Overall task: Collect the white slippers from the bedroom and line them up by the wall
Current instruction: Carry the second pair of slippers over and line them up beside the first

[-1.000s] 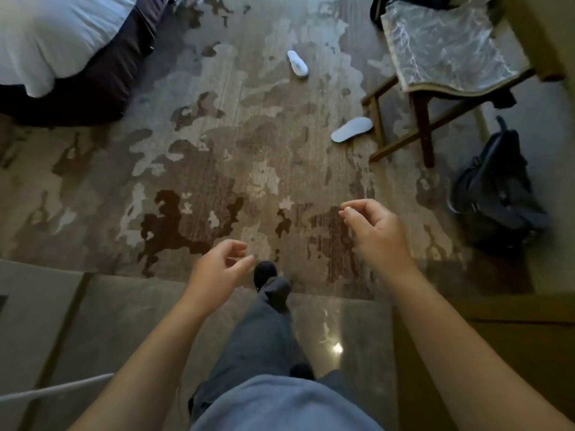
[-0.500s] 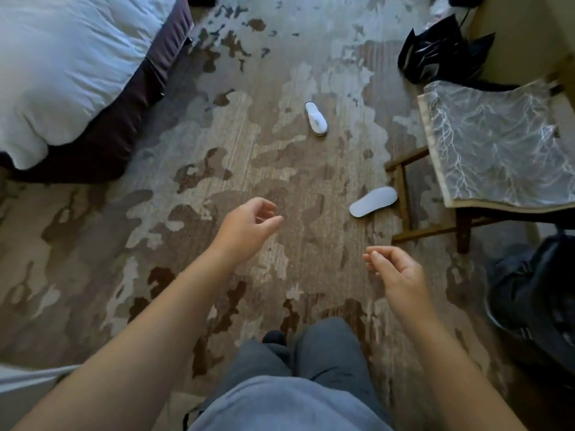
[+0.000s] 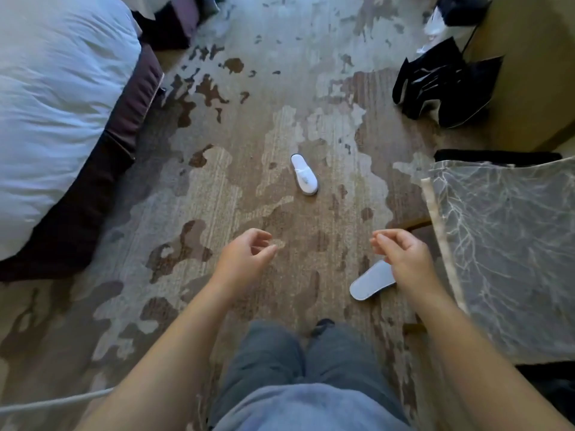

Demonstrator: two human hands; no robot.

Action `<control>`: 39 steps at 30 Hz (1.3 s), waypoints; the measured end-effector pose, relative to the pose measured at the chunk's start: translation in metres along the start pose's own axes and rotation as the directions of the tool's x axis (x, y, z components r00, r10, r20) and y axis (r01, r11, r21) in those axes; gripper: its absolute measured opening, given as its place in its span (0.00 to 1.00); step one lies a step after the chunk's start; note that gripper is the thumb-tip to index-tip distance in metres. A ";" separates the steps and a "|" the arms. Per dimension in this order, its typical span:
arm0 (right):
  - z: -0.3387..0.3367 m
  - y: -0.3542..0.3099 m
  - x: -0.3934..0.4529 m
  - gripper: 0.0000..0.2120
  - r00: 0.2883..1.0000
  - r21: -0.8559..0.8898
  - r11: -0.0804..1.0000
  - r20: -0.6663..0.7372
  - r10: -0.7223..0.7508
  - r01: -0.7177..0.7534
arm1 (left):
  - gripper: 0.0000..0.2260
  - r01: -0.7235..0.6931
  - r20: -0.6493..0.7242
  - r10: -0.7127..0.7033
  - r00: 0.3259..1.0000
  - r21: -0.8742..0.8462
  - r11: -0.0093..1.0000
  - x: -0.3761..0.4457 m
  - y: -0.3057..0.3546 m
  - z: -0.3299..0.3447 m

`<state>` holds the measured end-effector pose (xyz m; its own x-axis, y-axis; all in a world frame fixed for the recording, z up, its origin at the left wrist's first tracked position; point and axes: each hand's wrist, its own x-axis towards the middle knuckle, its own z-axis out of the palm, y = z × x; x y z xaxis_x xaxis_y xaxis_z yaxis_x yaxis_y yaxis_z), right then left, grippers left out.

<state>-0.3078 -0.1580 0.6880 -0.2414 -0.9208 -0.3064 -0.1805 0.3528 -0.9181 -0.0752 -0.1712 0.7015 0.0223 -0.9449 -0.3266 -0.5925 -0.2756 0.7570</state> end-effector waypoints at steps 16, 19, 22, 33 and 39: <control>0.091 -0.003 0.341 0.03 0.940 -0.043 0.968 -0.254 0.227 -0.246 | 0.09 0.014 0.355 -0.104 0.929 0.248 0.969 0.415 0.006 0.013; 0.105 0.040 0.388 0.03 0.911 -0.042 0.944 -0.276 0.305 -0.328 | 0.08 -0.024 0.403 -0.078 0.912 0.241 0.970 0.490 -0.004 0.057; 0.123 0.112 0.433 0.03 0.889 -0.005 0.927 -0.286 0.358 -0.375 | 0.07 -0.080 0.444 -0.032 0.896 0.231 0.970 0.562 -0.037 0.117; 0.222 0.459 0.591 0.10 0.869 -0.131 0.886 -0.301 0.393 -0.446 | 0.28 -0.263 0.363 0.096 0.927 0.447 0.855 0.798 -0.293 0.339; 0.240 0.547 0.625 0.15 0.897 -0.349 0.832 -0.269 0.351 -0.431 | 0.28 -0.174 0.246 0.058 0.967 0.483 0.858 0.854 -0.345 0.387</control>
<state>-0.3290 -0.5805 -0.0663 -0.5360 -0.6572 -0.5299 -0.3789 0.7482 -0.5447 -0.1633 -0.8151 -0.0577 -0.2108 -0.8866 -0.4117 -0.9013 0.0132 0.4330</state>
